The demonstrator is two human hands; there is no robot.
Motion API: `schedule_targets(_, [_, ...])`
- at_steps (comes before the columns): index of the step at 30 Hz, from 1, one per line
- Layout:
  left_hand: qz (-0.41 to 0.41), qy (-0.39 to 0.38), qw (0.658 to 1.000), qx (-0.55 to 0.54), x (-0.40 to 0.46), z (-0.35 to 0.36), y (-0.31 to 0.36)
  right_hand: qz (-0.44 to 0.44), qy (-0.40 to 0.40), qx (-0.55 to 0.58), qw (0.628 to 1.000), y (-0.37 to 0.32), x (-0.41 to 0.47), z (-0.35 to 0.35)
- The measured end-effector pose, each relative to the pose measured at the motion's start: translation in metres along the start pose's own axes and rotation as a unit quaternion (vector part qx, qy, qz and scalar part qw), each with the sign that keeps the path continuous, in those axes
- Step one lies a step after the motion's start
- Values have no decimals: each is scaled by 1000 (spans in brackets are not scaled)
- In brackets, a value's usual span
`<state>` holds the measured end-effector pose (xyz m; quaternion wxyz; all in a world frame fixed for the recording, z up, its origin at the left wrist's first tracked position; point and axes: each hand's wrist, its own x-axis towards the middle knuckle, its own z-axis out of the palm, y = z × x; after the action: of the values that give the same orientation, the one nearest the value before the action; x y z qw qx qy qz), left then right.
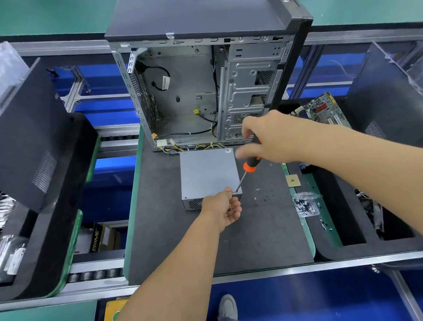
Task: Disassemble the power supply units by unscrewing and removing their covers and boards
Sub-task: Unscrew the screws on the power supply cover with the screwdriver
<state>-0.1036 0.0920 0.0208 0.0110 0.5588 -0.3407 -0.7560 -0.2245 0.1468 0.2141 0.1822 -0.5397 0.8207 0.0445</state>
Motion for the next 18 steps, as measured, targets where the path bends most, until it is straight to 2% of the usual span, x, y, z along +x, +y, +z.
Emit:
schedule_targets(4, [-4, 1, 1000, 2, 1, 0, 1, -23, 98, -103, 990, 0, 0, 11])
schedule_targets(6, [-2, -1, 1000, 2, 1, 0, 1, -34, 145, -106, 983, -1, 0, 18])
schedule_targets(8, [-3, -2, 1000, 3, 2, -1, 1, -54, 176, -58, 981, -1, 1, 24])
schedule_targets(11, [-2, -2, 1000, 0, 1, -1, 1, -83, 128, 104, 983, 2, 2, 25])
schedule_targets(13, [-2, -2, 1000, 1, 1, -1, 1, -53, 75, 162, 983, 4, 2, 21])
schedule_targets(15, [-1, -1, 1000, 1, 2, -1, 0, 9, 52, 90, 994, 6, 3, 15])
schedule_targets(17, [0, -2, 1000, -1, 2, -1, 0, 49, 81, -105, 990, 5, 1, 9])
schedule_targets(18, [-1, -3, 1000, 0, 2, -1, 0, 38, 96, -172, 980, 4, -1, 7])
